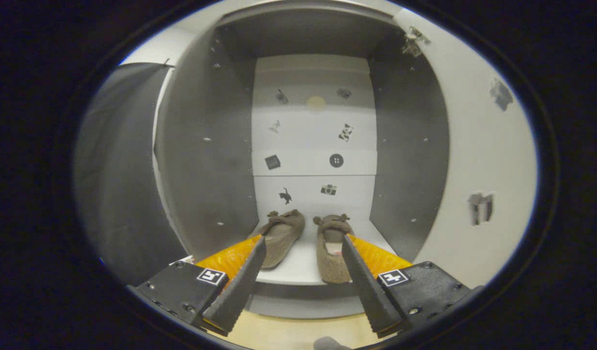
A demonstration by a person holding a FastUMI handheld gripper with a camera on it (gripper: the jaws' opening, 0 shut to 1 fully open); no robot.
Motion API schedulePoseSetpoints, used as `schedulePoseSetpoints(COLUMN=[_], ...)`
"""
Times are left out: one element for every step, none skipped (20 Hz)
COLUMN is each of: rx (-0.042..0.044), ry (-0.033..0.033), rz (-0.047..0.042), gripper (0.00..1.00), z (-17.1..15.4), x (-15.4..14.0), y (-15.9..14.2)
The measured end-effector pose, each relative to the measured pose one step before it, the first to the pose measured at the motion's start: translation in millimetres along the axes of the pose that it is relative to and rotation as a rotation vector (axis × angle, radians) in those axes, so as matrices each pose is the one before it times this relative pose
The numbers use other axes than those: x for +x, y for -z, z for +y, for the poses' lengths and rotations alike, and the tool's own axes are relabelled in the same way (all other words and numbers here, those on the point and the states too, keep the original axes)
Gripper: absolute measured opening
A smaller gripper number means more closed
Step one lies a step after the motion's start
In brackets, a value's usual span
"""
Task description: Open the shoe cabinet door, grab the shoes and put them into the shoe cabinet, then close the shoe cabinet door.
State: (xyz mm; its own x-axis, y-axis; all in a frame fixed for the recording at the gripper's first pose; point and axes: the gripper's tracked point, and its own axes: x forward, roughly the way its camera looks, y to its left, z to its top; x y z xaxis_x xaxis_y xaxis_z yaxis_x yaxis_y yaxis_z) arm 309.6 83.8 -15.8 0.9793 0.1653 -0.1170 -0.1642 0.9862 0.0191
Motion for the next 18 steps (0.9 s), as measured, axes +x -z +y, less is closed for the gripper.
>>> schedulePoseSetpoints(rx=[0.00934,0.00462,0.00137,-0.00510,-0.00574,-0.00185,0.00313,0.01088,0.00545,-0.00278,-0.00531,-0.00794,-0.00804,-0.00203,0.00197,0.00673,0.00824,0.01074], ry=[-0.01427,-0.01011,0.00098,-0.00126,0.00925,0.01164,0.00843,0.00229,-0.00029,0.00014,0.00859,0.02418,0.02321,0.01915,0.02502,0.02372,0.02367,0.02628], rz=[-0.01853,-0.01293,-0.00935,-0.01058,-0.01135,-0.01203,-0.00780,-0.00364,0.00448,0.00679,0.00592,0.00318,-0.00133,0.00138,0.00011,-0.00644,-0.00359,-0.00721], gripper=[0.99,0.99,0.99,0.99,0.99,0.99,0.99,0.99,0.99,0.99,1.00,1.00,1.00,1.00,0.99,0.99,0.99,0.99], z=[5.81,4.06,-1.39,-1.59,-3.04,-5.42,-5.06,-4.20,-5.45,-7.46,-8.61,-13.44,-15.47,-13.04,-14.87,-17.57,-15.49,-18.26], x=[-24.46,-24.47,-20.26,-21.76,-22.06,-21.63,-21.38,-21.59,-20.02,-20.62,-15.64,-15.90,-15.43,-13.55,-13.28,-12.50,-8.42,-7.27], y=[-0.30,0.04,1.64,-1.09,-0.65,-2.78,-2.51,-0.69,2.81,1.97,1.61,0.17,-0.64,-0.87,-0.34,-2.89,-1.72,-3.07])
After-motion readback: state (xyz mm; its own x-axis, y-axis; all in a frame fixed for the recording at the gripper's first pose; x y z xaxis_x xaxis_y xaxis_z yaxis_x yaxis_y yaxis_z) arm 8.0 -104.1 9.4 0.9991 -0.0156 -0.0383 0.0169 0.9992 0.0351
